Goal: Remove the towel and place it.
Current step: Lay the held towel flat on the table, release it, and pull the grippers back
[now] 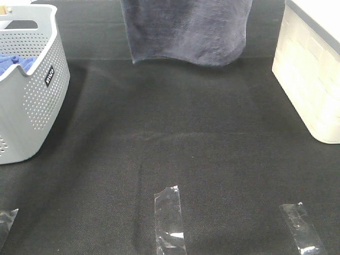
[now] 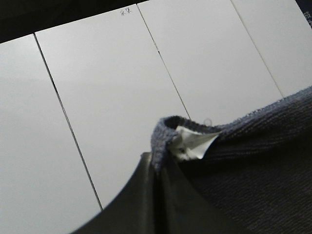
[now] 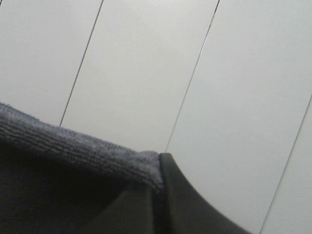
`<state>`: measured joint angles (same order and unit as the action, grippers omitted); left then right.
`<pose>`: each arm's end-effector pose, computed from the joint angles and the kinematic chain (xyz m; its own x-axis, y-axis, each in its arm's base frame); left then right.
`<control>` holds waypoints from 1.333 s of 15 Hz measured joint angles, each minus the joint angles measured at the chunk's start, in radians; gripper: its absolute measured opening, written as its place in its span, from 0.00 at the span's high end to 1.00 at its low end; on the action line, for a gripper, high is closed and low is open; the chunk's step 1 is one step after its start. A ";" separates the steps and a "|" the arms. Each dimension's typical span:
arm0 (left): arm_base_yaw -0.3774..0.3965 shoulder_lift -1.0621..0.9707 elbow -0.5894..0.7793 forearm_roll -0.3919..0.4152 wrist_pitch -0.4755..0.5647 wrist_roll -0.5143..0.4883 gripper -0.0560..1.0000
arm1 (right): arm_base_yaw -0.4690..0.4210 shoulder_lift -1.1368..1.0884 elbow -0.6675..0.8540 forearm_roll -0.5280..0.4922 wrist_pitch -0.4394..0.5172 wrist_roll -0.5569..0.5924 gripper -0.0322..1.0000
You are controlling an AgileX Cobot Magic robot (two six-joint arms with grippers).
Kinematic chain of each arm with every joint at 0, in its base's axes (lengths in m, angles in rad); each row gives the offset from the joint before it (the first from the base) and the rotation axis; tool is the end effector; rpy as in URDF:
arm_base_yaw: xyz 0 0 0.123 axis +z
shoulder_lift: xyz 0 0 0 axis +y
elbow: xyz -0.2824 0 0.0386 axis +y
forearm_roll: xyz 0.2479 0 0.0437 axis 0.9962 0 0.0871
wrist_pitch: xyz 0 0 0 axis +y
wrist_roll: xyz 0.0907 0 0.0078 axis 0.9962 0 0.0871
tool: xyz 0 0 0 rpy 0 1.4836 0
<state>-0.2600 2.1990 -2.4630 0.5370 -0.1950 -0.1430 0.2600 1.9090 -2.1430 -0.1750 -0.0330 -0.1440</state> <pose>0.4846 -0.1382 0.4805 0.5719 0.2352 -0.7859 0.1337 0.9185 0.3721 0.4314 0.1153 0.5080 0.4001 -0.2180 -0.8902 -0.1441 0.9443 -0.2960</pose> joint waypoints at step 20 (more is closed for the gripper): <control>-0.066 -0.002 0.118 -0.501 1.377 -0.001 0.95 | 0.019 0.035 0.181 0.281 1.194 -0.001 0.97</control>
<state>-0.3260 2.1970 -2.3450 0.0360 1.1820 -0.1440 0.2790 1.9440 -1.9620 0.1060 1.1610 -0.1450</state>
